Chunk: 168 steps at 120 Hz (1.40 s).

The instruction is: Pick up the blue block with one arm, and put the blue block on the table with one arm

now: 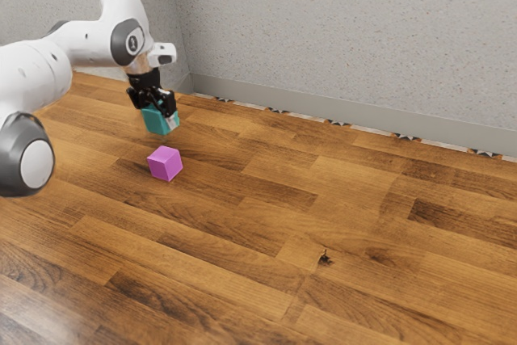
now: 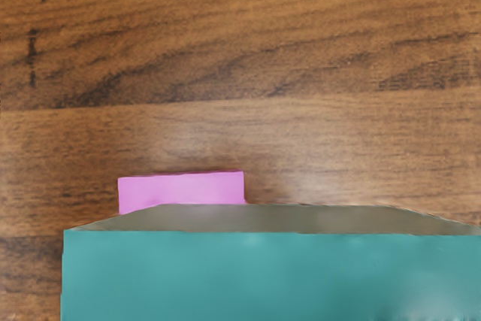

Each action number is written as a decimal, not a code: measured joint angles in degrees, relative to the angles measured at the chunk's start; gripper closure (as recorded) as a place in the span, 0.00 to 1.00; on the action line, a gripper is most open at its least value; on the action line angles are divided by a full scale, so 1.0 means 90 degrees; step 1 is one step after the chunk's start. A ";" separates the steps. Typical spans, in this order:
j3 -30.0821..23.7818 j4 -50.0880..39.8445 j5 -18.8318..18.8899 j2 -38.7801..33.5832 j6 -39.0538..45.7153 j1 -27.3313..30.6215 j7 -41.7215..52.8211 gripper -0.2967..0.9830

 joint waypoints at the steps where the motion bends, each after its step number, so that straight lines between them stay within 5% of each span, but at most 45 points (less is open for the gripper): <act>1: 0.0039 -0.0077 0.0015 -0.0084 0.0003 -0.0050 -0.0003 0.64; 16: 0.0403 -0.1267 0.0126 -0.1088 0.0066 -0.0788 -0.0098 0.63; 32: 0.0448 -0.2095 -0.0144 -0.1197 0.0376 -0.1111 -0.0197 0.62; 68: 0.0428 -0.2122 -0.0801 -0.0363 0.1163 -0.1284 -0.0348 0.58; 119: 0.0424 -0.2088 -0.1180 -0.0436 0.1413 -0.1290 -0.0346 0.29; 130: 0.0425 -0.2155 -0.0996 -0.1231 0.1234 -0.1381 -0.0363 0.27; 152: 0.0336 -0.3744 -0.0138 -0.4681 0.0131 -0.1701 -0.0640 0.25; 168: 0.0335 -0.4092 0.0241 -0.5196 -0.0288 -0.1715 -0.0706 0.24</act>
